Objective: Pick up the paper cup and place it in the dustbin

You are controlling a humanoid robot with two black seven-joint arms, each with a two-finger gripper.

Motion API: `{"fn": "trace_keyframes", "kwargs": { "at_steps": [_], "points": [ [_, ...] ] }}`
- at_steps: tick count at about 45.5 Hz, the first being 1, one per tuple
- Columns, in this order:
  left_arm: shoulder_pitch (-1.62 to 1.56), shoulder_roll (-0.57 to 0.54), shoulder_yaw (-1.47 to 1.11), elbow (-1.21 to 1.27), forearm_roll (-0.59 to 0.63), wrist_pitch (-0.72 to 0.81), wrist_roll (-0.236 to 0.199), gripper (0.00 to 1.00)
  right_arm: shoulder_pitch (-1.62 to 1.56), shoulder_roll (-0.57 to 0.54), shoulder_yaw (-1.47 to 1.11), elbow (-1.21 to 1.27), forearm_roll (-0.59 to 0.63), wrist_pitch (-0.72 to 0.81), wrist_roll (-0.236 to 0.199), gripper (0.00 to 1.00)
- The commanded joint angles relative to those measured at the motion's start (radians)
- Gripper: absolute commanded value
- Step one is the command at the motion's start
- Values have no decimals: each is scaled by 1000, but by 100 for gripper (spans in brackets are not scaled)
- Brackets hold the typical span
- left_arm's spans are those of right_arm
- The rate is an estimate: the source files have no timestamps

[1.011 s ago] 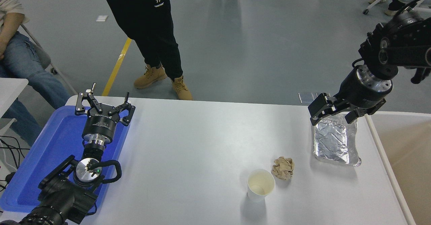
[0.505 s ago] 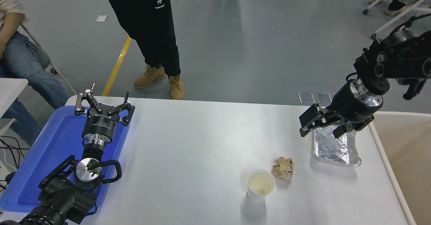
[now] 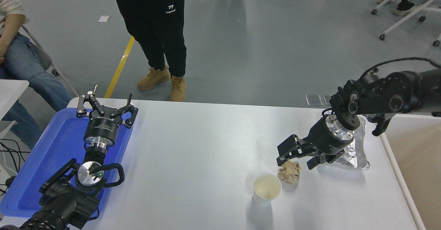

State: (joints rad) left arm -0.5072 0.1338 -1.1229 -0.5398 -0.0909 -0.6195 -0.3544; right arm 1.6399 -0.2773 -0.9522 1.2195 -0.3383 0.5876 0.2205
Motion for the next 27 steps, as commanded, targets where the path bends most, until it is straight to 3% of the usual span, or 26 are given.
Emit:
{"fn": "trace_keyframes", "kwargs": {
  "at_steps": [1,27],
  "points": [
    [1,0,0,0,-1,0,0,100,-150,20,66,-77,-93,-52,0,100],
    [1,0,0,0,0,0,0,100,-290,43,116,-187,-140,-95,0,99]
  ]
}}
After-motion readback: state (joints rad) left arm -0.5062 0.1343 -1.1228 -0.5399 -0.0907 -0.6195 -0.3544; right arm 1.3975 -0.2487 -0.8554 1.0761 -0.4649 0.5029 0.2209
